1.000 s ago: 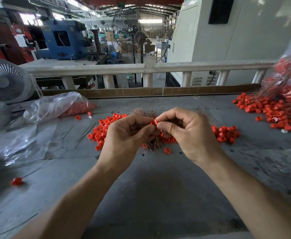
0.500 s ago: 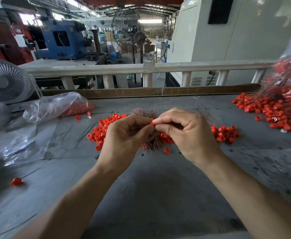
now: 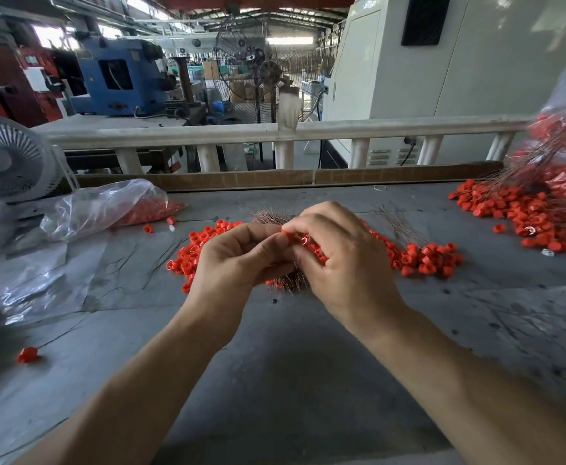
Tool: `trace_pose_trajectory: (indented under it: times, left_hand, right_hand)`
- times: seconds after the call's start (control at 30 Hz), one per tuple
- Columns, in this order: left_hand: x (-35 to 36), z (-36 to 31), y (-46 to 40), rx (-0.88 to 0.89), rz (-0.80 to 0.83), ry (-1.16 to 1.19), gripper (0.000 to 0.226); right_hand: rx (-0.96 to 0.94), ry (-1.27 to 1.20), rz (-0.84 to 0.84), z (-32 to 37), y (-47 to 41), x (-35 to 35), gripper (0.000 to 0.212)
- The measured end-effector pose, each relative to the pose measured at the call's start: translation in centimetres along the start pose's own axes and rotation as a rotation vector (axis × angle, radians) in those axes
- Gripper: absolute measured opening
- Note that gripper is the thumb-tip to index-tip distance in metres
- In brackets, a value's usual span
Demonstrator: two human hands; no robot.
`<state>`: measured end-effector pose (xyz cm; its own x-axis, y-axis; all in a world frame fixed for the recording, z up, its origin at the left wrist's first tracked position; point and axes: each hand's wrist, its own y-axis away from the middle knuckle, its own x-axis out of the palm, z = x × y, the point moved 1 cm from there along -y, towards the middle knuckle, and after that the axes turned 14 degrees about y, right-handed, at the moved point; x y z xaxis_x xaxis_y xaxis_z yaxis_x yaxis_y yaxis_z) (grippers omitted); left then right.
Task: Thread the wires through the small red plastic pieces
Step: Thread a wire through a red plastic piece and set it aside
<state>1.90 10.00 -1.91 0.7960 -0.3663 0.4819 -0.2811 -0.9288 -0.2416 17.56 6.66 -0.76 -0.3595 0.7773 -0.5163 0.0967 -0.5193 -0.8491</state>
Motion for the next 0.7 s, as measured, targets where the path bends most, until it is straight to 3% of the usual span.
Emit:
trace_pose_trajectory:
  times: [0.7]
  left_hand:
    - [0.1, -0.18, 0.16, -0.066, 0.03, -0.041, 0.024]
  right_hand:
    - [-0.05, -0.022, -0.036, -0.56, -0.1, 0.12, 0.003]
